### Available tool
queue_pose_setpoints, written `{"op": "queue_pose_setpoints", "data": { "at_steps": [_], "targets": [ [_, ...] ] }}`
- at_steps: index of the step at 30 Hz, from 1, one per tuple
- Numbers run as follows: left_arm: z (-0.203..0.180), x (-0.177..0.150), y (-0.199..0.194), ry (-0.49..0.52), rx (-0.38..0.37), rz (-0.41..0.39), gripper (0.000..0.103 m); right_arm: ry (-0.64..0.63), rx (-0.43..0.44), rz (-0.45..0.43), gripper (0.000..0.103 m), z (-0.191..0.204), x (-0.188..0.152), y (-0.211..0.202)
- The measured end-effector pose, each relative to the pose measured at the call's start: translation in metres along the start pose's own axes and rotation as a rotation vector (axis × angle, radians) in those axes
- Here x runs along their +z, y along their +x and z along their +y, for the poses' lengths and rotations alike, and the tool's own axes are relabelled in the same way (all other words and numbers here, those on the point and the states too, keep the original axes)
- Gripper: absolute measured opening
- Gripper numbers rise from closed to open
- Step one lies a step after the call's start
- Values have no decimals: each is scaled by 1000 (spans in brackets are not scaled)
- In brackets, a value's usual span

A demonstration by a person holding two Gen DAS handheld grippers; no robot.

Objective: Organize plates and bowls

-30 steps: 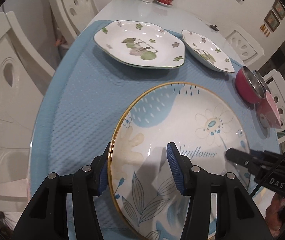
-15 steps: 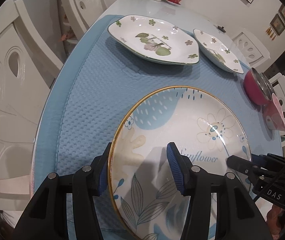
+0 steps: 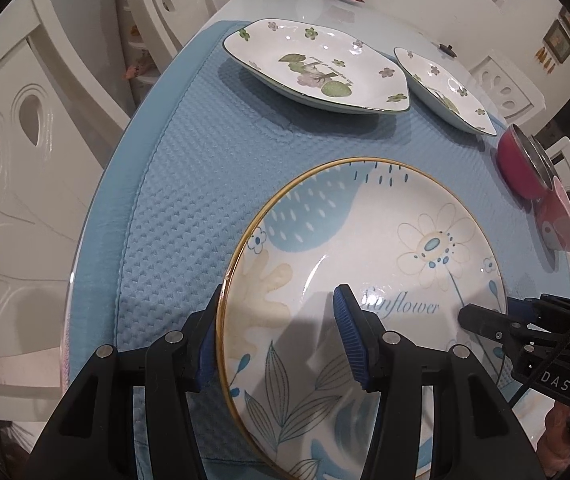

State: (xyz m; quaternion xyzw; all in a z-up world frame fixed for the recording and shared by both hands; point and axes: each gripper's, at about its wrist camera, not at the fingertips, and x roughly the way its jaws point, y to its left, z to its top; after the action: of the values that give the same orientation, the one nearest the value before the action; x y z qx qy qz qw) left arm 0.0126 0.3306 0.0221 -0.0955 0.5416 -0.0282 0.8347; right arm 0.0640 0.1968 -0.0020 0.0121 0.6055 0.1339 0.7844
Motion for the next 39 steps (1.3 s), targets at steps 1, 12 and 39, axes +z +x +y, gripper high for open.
{"op": "queue_pose_setpoints", "data": {
  "at_steps": [1,12,39],
  "targets": [
    [0,0,0,0,2,0,49,-3,3,3,32,0,0,0],
    [17,23,-35,-23,53,-113,49,-119,-41,-46,32,-2,5,-28],
    [34,149,0,-111,-103,-152,76,-48,32,-154,60,10,141,-15]
  ]
}}
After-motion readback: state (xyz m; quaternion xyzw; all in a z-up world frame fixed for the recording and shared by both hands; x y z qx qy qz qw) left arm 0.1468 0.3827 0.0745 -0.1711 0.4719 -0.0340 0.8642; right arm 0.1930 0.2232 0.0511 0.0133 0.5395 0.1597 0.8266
